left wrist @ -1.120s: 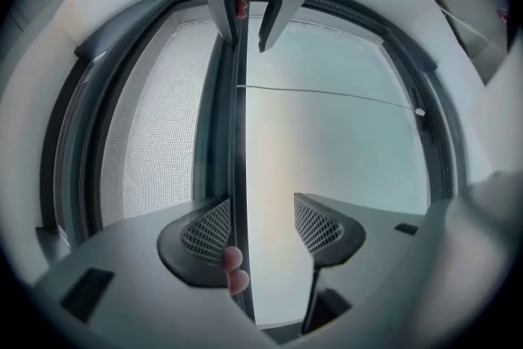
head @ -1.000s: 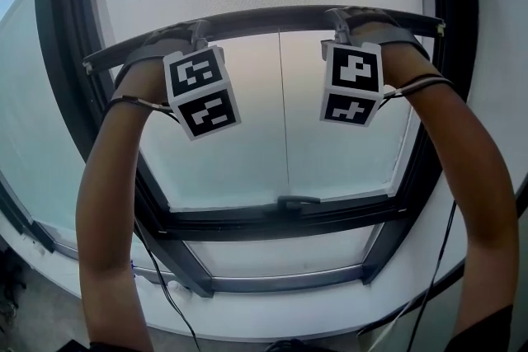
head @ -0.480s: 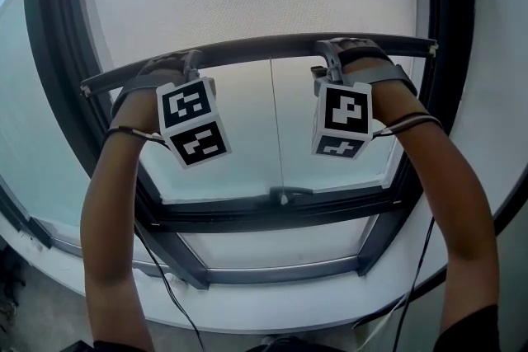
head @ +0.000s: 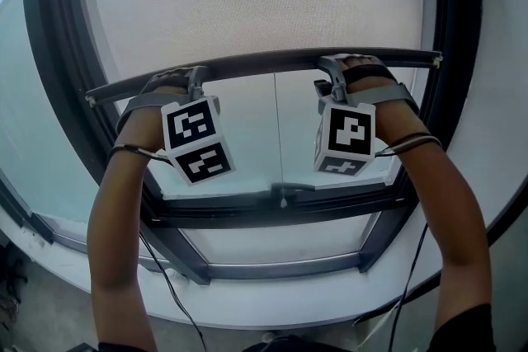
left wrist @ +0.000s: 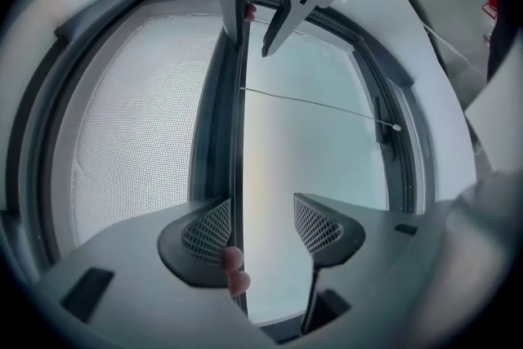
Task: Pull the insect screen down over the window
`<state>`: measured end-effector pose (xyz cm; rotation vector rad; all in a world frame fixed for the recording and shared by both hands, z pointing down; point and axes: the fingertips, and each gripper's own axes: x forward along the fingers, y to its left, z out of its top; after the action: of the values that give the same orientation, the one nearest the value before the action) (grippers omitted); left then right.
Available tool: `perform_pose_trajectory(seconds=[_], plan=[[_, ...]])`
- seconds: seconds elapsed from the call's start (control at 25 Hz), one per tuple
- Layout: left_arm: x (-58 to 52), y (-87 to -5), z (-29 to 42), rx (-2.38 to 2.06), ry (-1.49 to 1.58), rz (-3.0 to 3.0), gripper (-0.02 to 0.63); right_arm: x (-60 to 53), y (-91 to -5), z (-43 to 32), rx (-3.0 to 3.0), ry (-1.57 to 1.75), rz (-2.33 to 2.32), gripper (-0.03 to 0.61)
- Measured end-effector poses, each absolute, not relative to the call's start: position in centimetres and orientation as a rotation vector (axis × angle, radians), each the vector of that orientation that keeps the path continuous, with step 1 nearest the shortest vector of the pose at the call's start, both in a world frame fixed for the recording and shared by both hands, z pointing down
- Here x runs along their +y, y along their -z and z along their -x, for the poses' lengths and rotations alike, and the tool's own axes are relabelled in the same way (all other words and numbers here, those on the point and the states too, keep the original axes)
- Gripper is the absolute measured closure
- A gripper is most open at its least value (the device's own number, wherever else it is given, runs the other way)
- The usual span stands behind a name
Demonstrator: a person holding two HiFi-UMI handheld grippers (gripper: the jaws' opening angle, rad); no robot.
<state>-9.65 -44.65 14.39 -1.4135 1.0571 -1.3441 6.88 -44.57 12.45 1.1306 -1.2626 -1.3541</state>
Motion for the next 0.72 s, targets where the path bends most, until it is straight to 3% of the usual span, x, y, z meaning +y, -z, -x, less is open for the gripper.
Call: perform_pose_trajectory(seconds=[0.72], plan=[[-44.32, -14.18, 9.48, 0.980, 1.348, 1.539, 0.382, -44.53, -12.18, -6.78, -1.315, 1.259, -1.084, 0.443]])
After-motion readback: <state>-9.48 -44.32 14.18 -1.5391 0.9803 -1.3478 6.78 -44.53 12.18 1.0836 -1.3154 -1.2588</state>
